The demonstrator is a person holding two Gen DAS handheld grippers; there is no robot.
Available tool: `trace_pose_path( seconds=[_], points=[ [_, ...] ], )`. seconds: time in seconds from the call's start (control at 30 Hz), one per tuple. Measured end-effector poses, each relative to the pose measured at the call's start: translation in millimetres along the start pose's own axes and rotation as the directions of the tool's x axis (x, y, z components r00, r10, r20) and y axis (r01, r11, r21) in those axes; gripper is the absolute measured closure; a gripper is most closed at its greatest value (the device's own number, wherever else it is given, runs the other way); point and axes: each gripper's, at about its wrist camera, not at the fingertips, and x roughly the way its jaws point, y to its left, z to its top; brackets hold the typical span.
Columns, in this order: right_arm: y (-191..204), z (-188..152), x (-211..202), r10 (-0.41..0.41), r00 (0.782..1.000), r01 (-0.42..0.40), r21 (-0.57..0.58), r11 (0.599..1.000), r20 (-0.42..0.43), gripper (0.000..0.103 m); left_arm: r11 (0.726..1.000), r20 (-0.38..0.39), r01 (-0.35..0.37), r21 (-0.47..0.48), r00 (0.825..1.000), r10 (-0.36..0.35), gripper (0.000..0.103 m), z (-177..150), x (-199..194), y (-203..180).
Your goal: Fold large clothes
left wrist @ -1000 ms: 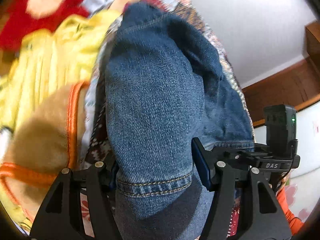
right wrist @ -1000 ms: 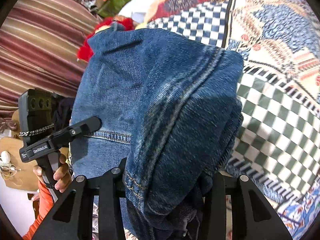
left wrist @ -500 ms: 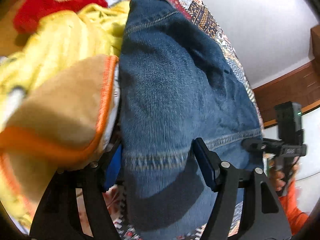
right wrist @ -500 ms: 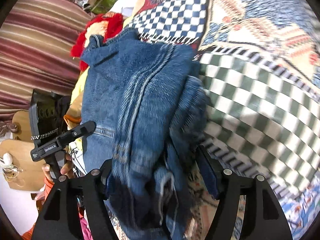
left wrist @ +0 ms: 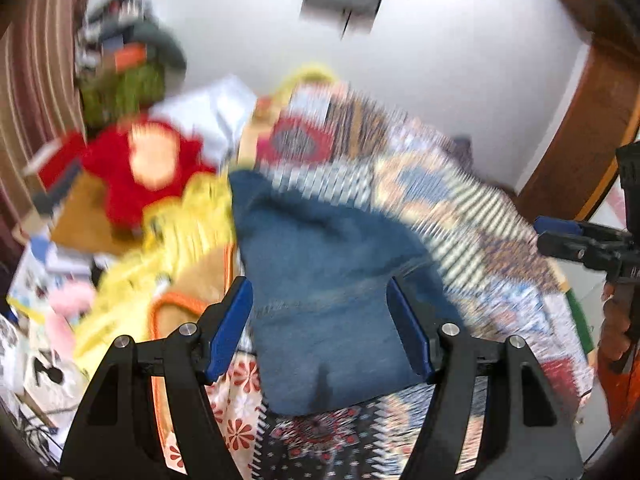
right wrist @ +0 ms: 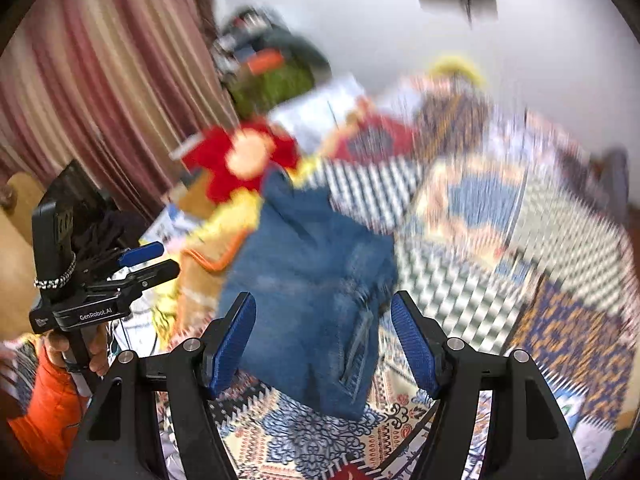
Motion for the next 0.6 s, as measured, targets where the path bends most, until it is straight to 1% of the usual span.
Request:
trace_pose_path(
  seconds=[0.07, 0.1, 0.17, 0.2, 0.23, 0.3, 0.33, 0.4, 0.47, 0.5, 0.57, 0.6],
  points=[
    [24.3, -0.2, -31.1, -0.012, 0.995, 0.017, -0.045, 0.999, 0.101, 0.035, 1.0, 0.069, 0.009, 0.003, 0.998, -0.01, 0.035, 8.7, -20.4, -13.1],
    [37.1, -1.3, -50.9, -0.017, 0.987, 0.028, -0.066, 0.997, 0.161, 0.035, 1.0, 0.114, 0.02, 0.006, 0.993, -0.02, 0.035, 10.8, -37.4, -23.1],
    [53.6, -5.5, -76.1, -0.015, 0.971, 0.034, -0.078, 0.996, 0.238, 0.035, 0.999, 0.213, 0.042, 0.018, 0.976, -0.045, 0.035, 10.2, -79.1, -40.8],
    [62.4, -10.1, -92.8, -0.011, 0.959, 0.035, -0.078, 0.996, 0.285, 0.035, 0.999, 0.24, 0.044, 0.024, 0.97, -0.049, 0.035, 11.0, -90.2, -47.1],
    [68.5, -13.8, -104.3, -0.009, 0.949, 0.035, -0.077, 0.996, 0.316, 0.035, 0.998, 0.291, 0.039, 0.039, 0.956, -0.049, 0.035, 7.2, -109.7, -57.4],
    [83.0, -24.3, -128.4, -0.016, 0.923, 0.046, -0.07, 0.996, 0.384, 0.035, 0.998, 0.347, 0.026, 0.064, 0.937, -0.046, 0.035, 1.4, -132.0, -73.4],
    [87.5, -29.0, -137.5, -0.022, 0.913, 0.054, -0.067, 0.996, 0.408, 0.035, 0.997, 0.383, 0.011, 0.08, 0.923, -0.041, 0.035, -4.1, -145.5, -82.0],
    [97.8, -38.6, -155.3, -0.038, 0.89, 0.07, -0.054, 0.996, 0.455, 0.035, 0.996, 0.436, -0.016, 0.091, 0.9, -0.025, 0.035, -14.4, -164.5, -92.2],
    [103.6, -47.6, -168.5, -0.041, 0.874, 0.067, -0.038, 0.997, 0.485, 0.035, 0.994, 0.48, -0.057, 0.094, 0.877, 0.005, 0.035, -25.6, -180.6, -101.6],
    [106.8, -52.4, -175.0, -0.046, 0.865, 0.071, -0.031, 0.997, 0.5, 0.035, 0.993, 0.493, -0.077, 0.091, 0.87, 0.022, 0.035, -30.2, -185.4, -104.1],
    [112.5, -60.1, -184.0, -0.067, 0.85, 0.093, -0.025, 0.995, 0.522, 0.035, 0.99, 0.526, -0.123, 0.07, 0.848, 0.068, 0.034, -39.3, -194.3, -108.7],
    [116.6, -64.0, -188.8, -0.078, 0.847, 0.11, -0.03, 0.993, 0.527, 0.035, 0.99, 0.532, -0.131, 0.057, 0.843, 0.081, 0.032, -42.3, -196.1, -109.2]
  ],
)
